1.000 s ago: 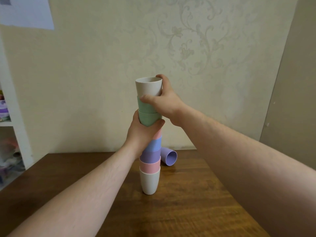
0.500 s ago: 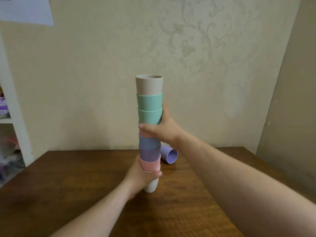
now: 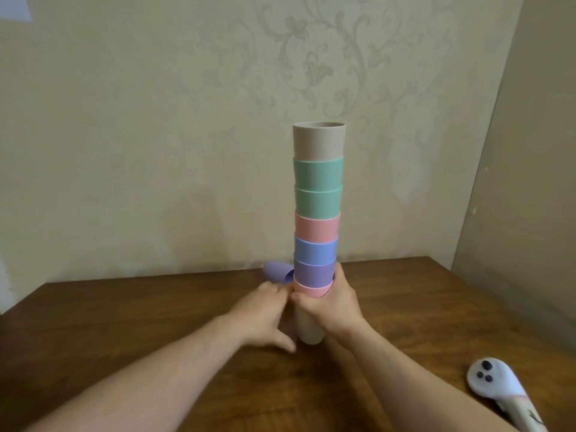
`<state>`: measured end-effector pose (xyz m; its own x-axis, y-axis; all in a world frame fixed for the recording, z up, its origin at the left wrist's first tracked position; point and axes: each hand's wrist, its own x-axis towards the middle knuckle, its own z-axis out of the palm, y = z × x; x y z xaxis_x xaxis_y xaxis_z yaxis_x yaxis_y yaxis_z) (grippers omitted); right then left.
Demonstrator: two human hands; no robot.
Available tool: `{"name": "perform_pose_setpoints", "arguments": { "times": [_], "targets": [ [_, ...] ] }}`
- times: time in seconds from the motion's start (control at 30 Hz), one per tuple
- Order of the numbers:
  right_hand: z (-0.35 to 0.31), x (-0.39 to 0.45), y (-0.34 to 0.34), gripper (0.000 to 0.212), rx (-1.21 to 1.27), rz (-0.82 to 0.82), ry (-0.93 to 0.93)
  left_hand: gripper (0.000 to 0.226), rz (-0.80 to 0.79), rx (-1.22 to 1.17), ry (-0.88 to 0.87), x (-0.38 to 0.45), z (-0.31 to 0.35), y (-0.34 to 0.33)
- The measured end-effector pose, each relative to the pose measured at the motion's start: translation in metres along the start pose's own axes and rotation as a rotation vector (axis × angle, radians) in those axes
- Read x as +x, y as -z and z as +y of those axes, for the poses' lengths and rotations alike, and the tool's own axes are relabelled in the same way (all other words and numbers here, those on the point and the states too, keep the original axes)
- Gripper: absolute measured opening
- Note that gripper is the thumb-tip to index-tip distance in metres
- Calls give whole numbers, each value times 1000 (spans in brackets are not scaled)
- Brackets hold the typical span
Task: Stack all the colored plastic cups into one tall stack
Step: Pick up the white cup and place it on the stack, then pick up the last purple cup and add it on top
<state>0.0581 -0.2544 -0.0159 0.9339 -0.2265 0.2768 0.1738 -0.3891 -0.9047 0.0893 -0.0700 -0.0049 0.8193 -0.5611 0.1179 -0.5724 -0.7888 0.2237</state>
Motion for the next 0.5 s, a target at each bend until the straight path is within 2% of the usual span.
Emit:
{"name": "perform_pose_setpoints", "arguments": {
  "times": [0.03, 0.07, 0.13, 0.23, 0.37, 0.4, 0.5],
  "targets": [
    [3, 5, 6, 79, -9, 16, -4, 86, -25, 195, -17, 9, -10, 11],
    [7, 11, 10, 80, -15, 23, -8, 72, 3, 294, -26, 17, -17, 21],
    [12, 19, 13, 78, -32, 18, -14, 58, 119, 309, -14, 36, -22, 32],
    [16, 29, 12, 79, -66, 4, 3, 71, 162, 343, 12, 67, -23, 25],
    [23, 39, 7, 78, -86, 16, -9, 79, -44, 422, 84, 95, -32, -16],
    [24, 40, 6, 77, -82, 20, -16, 76, -45, 439, 119, 96, -33, -24],
    [26, 43, 3, 74, -56, 28, -38, 62, 84, 496, 203, 93, -34, -28]
  ]
}}
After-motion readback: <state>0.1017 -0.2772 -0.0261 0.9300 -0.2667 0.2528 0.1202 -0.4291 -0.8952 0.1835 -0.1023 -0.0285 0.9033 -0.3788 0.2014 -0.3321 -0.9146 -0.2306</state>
